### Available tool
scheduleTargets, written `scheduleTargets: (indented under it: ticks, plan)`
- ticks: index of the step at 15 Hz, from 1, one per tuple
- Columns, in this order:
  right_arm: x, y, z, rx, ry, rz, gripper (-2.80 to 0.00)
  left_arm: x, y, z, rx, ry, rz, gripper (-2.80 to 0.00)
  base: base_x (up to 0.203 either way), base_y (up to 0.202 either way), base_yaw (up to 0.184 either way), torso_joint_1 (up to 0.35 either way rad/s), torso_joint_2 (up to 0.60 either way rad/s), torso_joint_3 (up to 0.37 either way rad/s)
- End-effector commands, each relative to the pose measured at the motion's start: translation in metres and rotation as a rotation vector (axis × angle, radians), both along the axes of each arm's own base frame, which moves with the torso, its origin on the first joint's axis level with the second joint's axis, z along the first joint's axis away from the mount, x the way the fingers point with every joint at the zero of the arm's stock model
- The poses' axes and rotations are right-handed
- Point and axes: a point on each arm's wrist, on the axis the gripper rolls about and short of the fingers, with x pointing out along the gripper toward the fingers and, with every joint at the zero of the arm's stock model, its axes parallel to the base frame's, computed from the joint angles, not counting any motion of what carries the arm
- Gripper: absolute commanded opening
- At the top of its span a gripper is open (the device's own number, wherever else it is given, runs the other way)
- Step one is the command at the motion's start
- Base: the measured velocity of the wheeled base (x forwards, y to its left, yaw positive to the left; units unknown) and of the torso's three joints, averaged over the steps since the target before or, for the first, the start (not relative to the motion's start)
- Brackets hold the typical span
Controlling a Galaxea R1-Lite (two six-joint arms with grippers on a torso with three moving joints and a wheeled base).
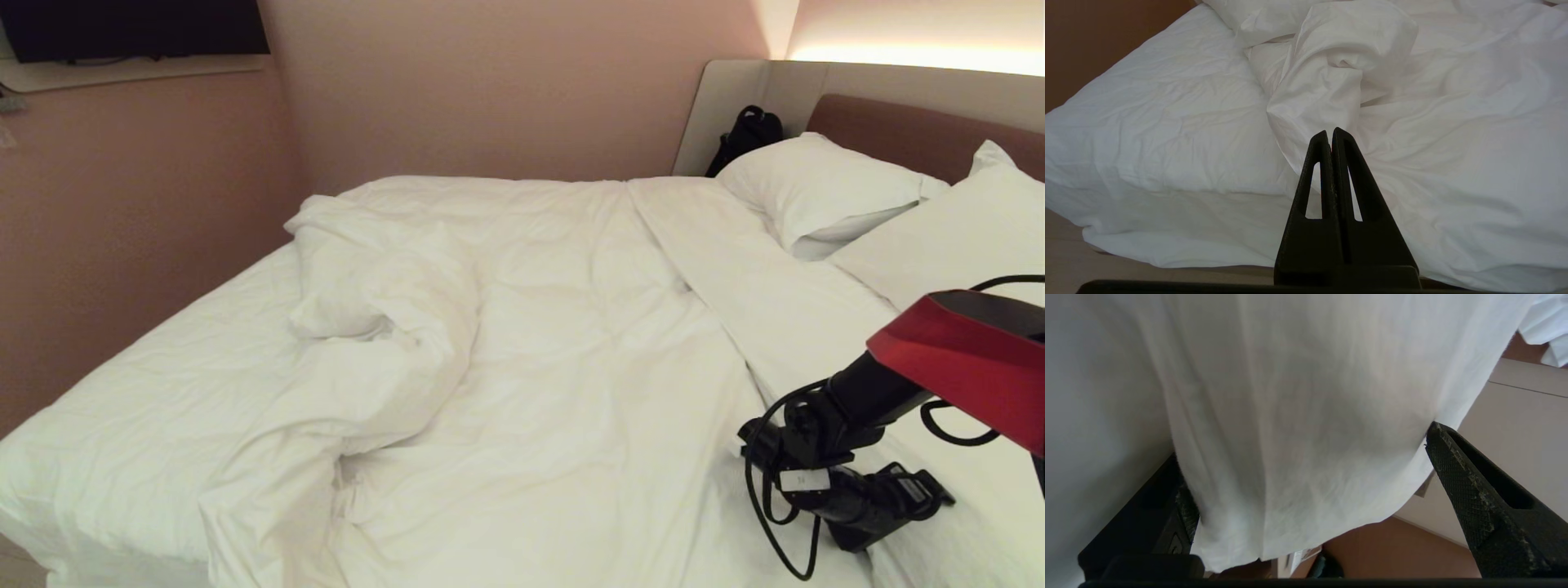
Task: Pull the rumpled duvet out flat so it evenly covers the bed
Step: Flatten the corners of the folded blanket
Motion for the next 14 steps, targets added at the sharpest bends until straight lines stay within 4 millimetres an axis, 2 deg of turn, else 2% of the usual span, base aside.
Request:
scheduleTargets:
  ticks: [1,8,9,14]
  plan:
    - [-0.0006,-0.0022,-0.0042,-0.042,0.012,0.003,0.0,0.0,0.0,-0.0001,0.0,0.0,0.0,-2.8,0.0,0.0,0.0,0.0,0.0,0.0]
    - [-0.0011,-0.0048,-0.0057,-0.056,0.011,-0.005,0.0,0.0,0.0,-0.0001,0.0,0.0,0.0,-2.8,0.0,0.0,0.0,0.0,0.0,0.0]
    - [-0.0009,-0.0048,-0.0052,-0.055,0.008,-0.006,-2.8,0.0,0.0,-0.0001,0.0,0.0,0.0,-2.8,0.0,0.0,0.0,0.0,0.0,0.0]
    - [-0.0014,-0.0058,-0.0046,-0.052,0.005,-0.01,-2.8,0.0,0.0,-0.0001,0.0,0.0,0.0,-2.8,0.0,0.0,0.0,0.0,0.0,0.0]
